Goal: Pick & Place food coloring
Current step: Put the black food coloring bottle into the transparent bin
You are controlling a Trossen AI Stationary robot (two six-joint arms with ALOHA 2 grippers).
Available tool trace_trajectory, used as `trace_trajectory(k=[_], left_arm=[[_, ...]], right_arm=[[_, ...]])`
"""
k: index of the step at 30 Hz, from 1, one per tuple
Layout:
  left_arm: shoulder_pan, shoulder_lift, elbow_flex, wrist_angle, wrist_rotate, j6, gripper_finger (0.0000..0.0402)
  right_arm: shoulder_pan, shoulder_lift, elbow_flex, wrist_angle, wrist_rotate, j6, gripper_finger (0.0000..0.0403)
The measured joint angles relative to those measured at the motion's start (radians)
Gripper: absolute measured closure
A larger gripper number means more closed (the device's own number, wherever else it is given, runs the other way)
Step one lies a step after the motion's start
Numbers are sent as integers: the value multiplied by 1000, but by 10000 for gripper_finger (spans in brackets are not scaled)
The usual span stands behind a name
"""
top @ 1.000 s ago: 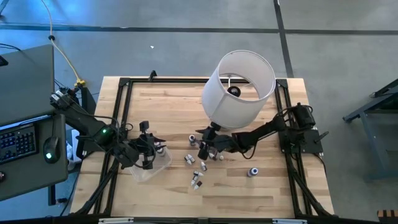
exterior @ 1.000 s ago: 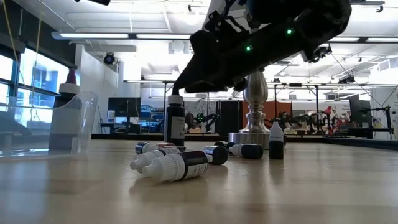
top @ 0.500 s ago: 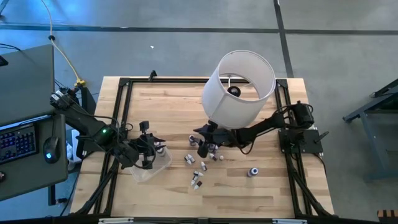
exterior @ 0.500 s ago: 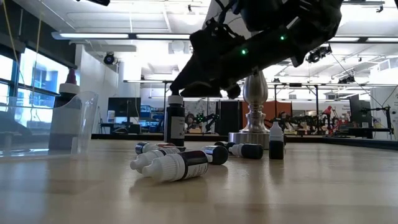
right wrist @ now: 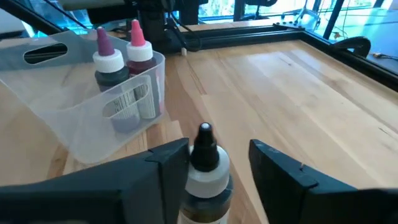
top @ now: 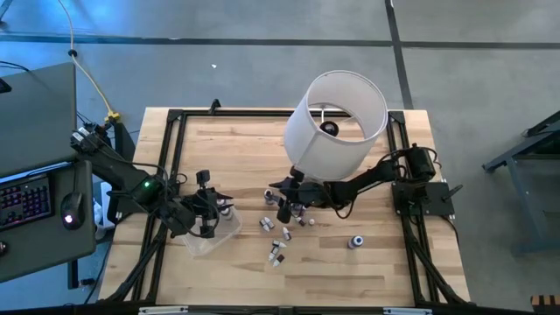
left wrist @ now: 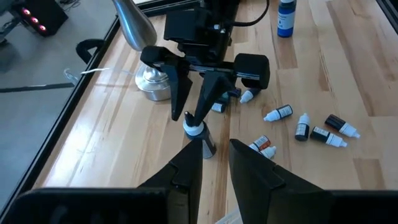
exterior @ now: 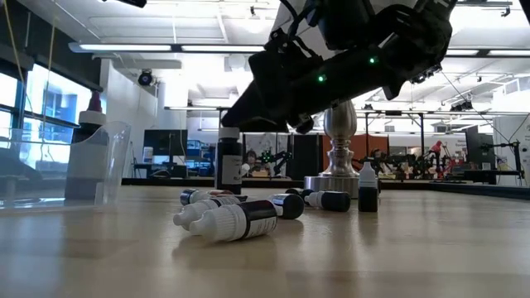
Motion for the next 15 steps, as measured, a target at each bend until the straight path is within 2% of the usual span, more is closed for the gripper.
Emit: trace_trajectory(k=[10, 15], left_arm=[[0, 0, 0, 0, -3, -5, 325], [0, 0, 0, 0, -8, -7, 325]], right_arm=[[8, 2, -3, 56, -24, -4, 366], [50, 3, 15, 148, -68, 1, 373]])
